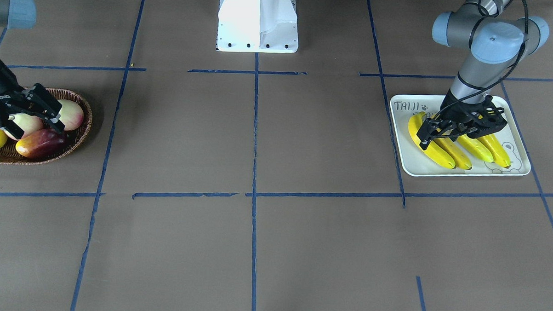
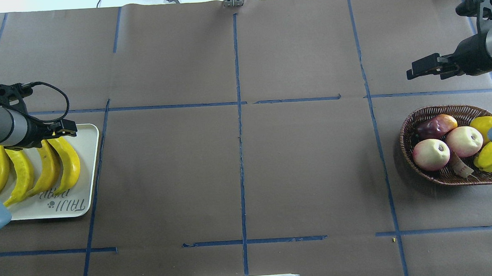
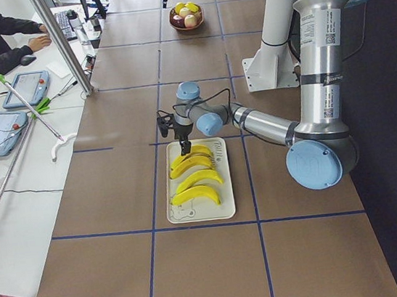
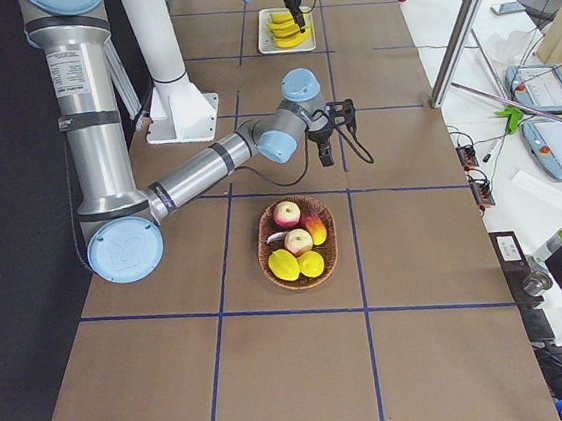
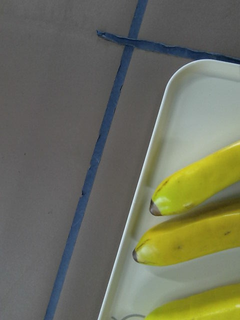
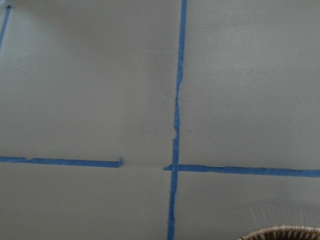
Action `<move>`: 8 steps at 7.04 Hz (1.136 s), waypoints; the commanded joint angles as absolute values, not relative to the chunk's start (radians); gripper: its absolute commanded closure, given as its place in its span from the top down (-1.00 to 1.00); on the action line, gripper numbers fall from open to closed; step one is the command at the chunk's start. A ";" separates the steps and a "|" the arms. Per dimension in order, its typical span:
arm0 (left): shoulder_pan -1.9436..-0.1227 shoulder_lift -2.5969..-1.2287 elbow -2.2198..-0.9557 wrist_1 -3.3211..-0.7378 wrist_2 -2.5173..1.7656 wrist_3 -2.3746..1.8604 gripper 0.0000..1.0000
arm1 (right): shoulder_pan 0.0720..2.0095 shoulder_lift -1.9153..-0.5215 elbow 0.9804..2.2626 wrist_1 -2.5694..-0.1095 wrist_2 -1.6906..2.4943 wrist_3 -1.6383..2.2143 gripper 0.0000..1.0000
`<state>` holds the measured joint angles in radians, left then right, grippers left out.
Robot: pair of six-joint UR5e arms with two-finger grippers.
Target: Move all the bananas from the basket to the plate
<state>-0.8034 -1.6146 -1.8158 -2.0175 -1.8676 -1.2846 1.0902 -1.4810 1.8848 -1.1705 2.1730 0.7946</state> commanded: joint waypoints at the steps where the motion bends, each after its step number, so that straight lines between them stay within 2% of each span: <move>1: -0.814 -1.623 -1.838 -2.025 -1.881 -1.252 0.99 | 1.228 -1.470 1.778 -1.329 2.181 0.378 1.00; 2: -0.865 -1.623 -1.833 -1.996 -1.926 -1.069 0.99 | 1.297 -1.465 1.708 -1.351 2.193 0.216 1.00; 4: -1.117 -1.623 -1.833 -1.843 -2.175 -0.715 0.99 | 1.398 -1.480 1.597 -1.344 2.339 0.082 1.00; 6: -1.343 -1.621 -1.787 -1.690 -2.343 -0.342 0.99 | 1.535 -1.602 1.560 -1.342 2.501 0.038 1.00; 8: -1.440 -1.615 -1.713 -1.545 -2.353 -0.064 1.00 | 1.621 -1.629 1.552 -1.339 2.507 0.046 1.00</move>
